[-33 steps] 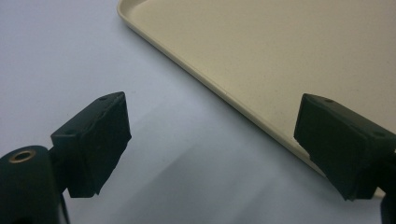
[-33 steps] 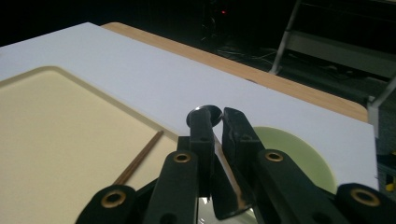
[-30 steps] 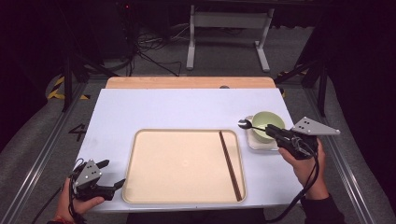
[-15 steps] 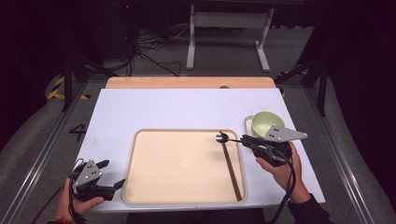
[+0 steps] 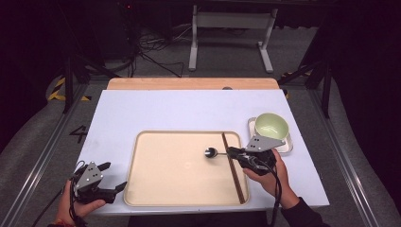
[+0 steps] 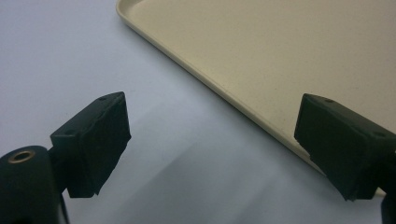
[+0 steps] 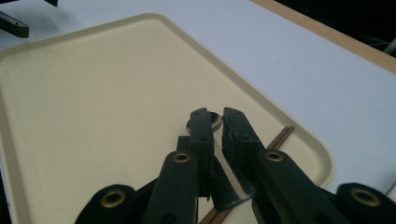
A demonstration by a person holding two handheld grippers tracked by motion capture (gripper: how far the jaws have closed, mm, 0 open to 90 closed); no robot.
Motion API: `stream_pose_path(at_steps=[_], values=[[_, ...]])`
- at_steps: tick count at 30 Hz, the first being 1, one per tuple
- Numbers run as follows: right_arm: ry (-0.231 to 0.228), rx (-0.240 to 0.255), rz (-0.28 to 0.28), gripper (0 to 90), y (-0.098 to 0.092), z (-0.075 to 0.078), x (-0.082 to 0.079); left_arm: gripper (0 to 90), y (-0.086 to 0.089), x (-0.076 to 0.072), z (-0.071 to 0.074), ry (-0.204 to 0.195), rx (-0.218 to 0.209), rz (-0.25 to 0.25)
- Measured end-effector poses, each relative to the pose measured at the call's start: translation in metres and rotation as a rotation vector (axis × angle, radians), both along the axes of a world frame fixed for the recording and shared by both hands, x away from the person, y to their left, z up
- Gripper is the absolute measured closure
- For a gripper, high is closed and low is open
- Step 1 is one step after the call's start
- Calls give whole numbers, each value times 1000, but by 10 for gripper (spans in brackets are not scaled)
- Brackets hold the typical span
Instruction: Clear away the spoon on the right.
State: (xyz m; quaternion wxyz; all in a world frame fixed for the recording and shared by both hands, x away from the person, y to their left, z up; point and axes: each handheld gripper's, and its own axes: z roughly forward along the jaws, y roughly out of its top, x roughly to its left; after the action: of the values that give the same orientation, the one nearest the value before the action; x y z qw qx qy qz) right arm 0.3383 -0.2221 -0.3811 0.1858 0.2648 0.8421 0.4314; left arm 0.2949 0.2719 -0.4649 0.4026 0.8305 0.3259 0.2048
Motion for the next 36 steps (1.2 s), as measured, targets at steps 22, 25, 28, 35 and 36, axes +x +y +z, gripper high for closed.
stream_pose_path(at_steps=[22,25,28,35,36], values=[[191,-90,39,822,22,-41,7,113,0,0,0,-2,3,-4],[204,-111,38,817,24,-44,6,113,0,0,0,-1,2,-3],[214,-133,53,811,27,-48,4,113,0,0,0,-1,3,-5],[239,-153,83,770,31,-53,1,113,0,-1,0,-5,2,-5],[239,-153,83,770,31,-53,1,113,0,-1,0,-5,2,-5]])
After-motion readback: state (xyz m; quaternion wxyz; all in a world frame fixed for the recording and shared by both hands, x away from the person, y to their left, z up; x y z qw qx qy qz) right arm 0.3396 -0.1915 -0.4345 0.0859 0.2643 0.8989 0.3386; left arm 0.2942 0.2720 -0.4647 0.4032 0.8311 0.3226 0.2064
